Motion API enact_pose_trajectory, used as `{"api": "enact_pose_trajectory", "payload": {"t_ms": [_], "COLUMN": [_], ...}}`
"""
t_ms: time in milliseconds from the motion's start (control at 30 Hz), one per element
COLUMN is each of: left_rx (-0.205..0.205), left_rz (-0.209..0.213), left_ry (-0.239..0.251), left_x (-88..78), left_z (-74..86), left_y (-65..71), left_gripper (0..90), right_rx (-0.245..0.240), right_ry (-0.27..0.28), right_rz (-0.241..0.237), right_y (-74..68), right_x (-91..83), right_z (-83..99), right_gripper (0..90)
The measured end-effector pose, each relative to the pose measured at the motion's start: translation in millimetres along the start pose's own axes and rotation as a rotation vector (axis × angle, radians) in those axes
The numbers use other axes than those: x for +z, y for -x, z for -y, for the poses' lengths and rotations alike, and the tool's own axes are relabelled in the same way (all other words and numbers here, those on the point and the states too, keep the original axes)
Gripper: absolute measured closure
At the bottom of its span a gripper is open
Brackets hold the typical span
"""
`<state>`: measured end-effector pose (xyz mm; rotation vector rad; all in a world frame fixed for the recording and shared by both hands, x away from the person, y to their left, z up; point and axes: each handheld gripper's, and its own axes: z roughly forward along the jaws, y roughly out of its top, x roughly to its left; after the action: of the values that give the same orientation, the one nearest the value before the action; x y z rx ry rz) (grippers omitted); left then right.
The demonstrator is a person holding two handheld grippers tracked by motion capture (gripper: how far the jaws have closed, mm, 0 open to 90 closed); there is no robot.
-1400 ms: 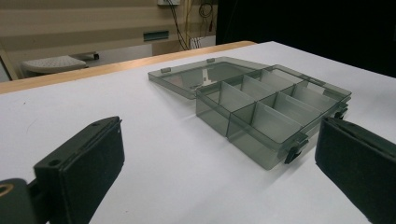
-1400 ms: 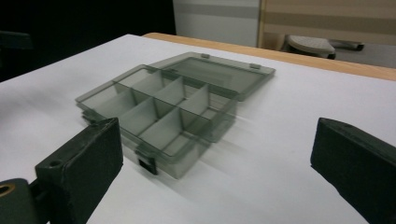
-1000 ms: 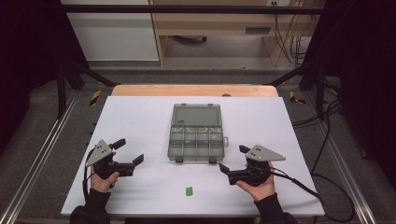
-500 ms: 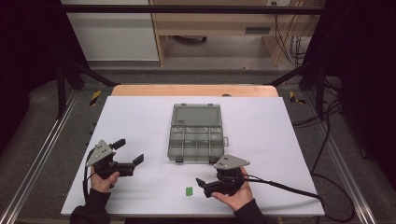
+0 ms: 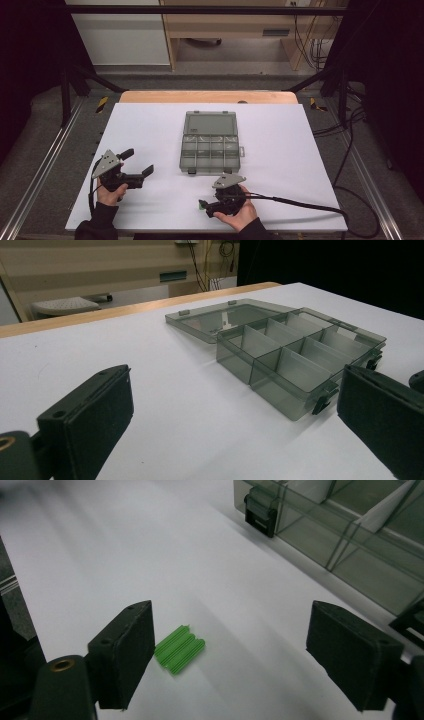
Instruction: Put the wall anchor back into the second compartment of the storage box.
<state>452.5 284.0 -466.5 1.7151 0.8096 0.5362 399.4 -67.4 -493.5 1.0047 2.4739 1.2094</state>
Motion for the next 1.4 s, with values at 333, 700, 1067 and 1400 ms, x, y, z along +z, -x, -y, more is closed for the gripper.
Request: {"api": "enact_pose_trajectory", "payload": {"t_ms": [333,700,1067,1400], "left_rx": [0.0,0.0,-0.002,-0.004], "left_rz": [-0.004,-0.009,-0.011,-0.013], "left_ry": [-0.003,-0.007,-0.006,-0.005], "left_x": [0.3,0.6,0.7,0.5], "left_z": [0.1,0.3,0.5,0.5], "left_y": [-0.1,-0.3,-0.4,-0.4], "left_gripper": [1.3,1.5,1.7,1.8], "right_rx": [-0.013,-0.014,-0.019,-0.015], "right_ry": [-0.038,-0.078,-0.106,-0.122], "right_rz": [-0.041,-0.061,-0.068,-0.084], "right_y": [-1.8,-1.7,-1.5,0.1], "right_x": [6.3,8.1,5.9,5.8], "right_z": [4.5,5.7,5.0,4.2], "right_gripper": [47.0,60.8,75.5,84.4]}}
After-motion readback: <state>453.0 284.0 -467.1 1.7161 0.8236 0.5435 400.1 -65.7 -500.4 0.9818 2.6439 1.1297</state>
